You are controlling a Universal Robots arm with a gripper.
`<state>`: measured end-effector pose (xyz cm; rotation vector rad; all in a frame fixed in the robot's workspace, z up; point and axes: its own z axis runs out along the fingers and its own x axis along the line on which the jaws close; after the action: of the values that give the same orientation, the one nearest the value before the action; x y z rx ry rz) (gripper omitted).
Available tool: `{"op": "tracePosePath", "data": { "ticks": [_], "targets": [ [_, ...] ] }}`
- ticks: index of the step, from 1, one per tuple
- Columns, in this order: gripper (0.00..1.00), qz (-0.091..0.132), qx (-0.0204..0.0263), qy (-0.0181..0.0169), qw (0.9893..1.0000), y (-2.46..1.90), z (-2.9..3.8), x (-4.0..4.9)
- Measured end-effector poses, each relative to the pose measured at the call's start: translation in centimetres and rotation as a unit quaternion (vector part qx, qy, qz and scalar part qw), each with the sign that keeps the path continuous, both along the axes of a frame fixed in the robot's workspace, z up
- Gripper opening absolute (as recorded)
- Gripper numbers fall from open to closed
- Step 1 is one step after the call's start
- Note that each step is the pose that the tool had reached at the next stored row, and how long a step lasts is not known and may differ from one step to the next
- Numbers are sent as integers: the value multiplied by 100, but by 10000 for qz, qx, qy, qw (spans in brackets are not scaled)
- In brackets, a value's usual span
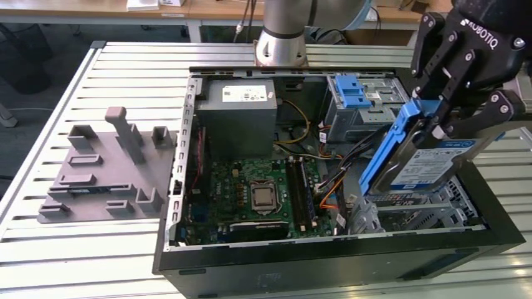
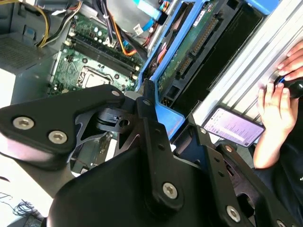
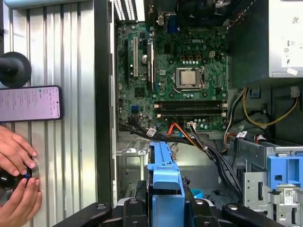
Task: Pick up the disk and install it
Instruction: 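Insert the disk into the insertion slot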
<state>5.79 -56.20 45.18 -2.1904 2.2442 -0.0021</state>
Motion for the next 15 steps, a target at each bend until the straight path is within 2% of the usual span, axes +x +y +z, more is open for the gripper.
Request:
{"op": "tracePosePath", "data": {
  "ticks": [8,15],
  "targets": [
    [36,-3,0,0,10000,0,-32,140],
    [36,-8,-2,0,10000,-3,-53,174]
  ]
}}
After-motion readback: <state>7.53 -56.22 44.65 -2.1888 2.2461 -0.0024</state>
